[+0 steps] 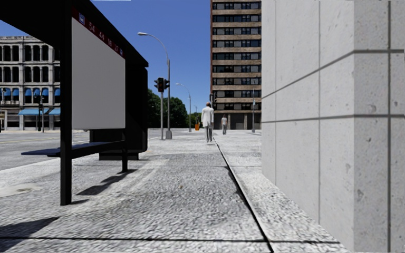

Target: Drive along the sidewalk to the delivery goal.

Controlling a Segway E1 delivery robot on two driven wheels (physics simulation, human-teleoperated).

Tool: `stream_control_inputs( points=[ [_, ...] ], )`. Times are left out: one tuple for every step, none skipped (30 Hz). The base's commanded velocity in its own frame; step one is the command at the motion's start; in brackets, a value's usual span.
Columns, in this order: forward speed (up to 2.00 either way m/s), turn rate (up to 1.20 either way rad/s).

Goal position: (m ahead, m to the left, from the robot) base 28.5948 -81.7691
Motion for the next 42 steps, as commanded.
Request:
stream_control_inputs(
  points=[
    [2.0, 0.0],
    [2.0, 0.0],
    [2.0, 0.0],
    [2.0, 0.0],
    [2.0, 0.0],
    [2.0, 0.0],
    [2.0, 0.0],
    [2.0, 0.0],
    [2.0, 0.0],
    [2.0, 0.0],
    [2.0, 0.0],
    [2.0, 0.0],
    [2.0, 0.0],
    [2.0, 0.0],
    [2.0, 0.0],
    [2.0, 0.0],
    [2.0, 0.0],
    [2.0, 0.0],
    [2.0, 0.0],
    [2.0, 0.0],
    [2.0, 0.0],
    [2.0, 0.0],
    [2.0, 0.0],
    [2.0, 0.0],
    [2.0, 0.0],
    [2.0, 0.0],
    [2.0, -0.01],
    [2.0, -0.04],
    [2.0, -0.19],
    [2.0, -0.19],
    [2.0, -0.3],
    [2.0, -0.35],
    [2.0, -0.37],
    [2.0, -0.37],
    [2.0, -0.37],
    [2.0, -0.38],
    [2.0, -0.38],
    [2.0, -0.38],
    [2.0, -0.38],
    [2.0, -0.38],
    [2.0, -0.38],
    [2.0, -0.38]
  ],
)
